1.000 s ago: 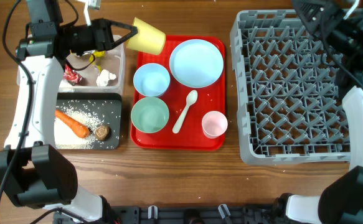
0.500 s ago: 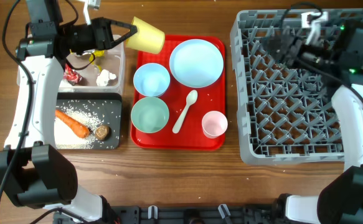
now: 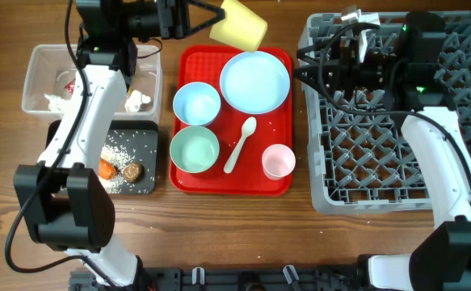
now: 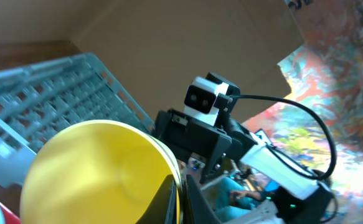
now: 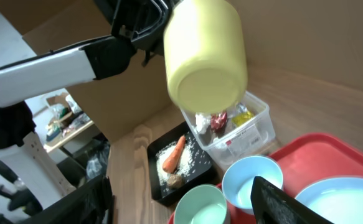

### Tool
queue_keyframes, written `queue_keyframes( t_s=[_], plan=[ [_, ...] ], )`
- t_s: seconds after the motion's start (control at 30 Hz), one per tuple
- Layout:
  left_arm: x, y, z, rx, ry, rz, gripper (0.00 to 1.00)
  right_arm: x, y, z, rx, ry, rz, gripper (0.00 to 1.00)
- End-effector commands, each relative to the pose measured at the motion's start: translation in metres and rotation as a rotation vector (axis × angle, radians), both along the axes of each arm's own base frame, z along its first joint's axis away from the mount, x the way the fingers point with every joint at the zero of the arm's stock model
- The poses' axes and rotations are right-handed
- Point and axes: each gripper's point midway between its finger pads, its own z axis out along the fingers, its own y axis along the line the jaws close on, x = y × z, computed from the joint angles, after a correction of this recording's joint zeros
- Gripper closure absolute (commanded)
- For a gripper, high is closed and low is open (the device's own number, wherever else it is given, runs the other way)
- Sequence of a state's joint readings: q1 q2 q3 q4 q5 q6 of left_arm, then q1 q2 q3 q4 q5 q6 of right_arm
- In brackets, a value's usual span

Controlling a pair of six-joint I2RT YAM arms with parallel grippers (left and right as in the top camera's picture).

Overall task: Sort waste into correct bins and load items into the dishwasher rack
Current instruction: 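Hold the yellow cup aloft while moving the right gripper over the rack, then grasp the yellow cup from the left gripper with the right gripper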

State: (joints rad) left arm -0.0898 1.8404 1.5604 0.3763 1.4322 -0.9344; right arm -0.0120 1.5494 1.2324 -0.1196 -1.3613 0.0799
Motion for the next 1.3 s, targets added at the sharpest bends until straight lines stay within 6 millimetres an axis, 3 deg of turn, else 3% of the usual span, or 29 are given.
queue_keyframes(
  t_s=[0.0,0.13,0.23,0.47,0.73,0.97,1.27],
  plan=[
    [-0.012,-0.007,0.006,0.001,0.046,-0.060,0.96,-0.001,0.009,0.004,-0.003,-0.073,0.031,0.13],
    [-0.013,-0.016,0.006,-0.001,0.045,-0.062,0.96,0.010,0.030,-0.008,-0.058,-0.067,-0.027,0.11],
    [-0.013,-0.016,0.006,-0.001,0.045,-0.062,0.96,0.009,0.045,-0.003,-0.059,-0.107,-0.013,0.11],
    [-0.014,-0.017,0.006,-0.001,0.045,-0.066,0.96,0.018,0.055,0.001,-0.056,-0.144,-0.047,0.11],
    [-0.011,-0.006,0.006,0.001,0.053,-0.056,0.96,0.044,0.068,-0.023,-0.007,-0.109,-0.028,0.05],
    [-0.010,0.001,0.005,0.003,0.061,-0.054,0.96,0.022,0.070,0.016,0.090,-0.197,0.106,0.09],
    [-0.009,0.001,0.005,0.002,0.060,-0.050,0.96,0.023,0.080,0.017,0.095,-0.193,0.090,0.12]
  ],
)
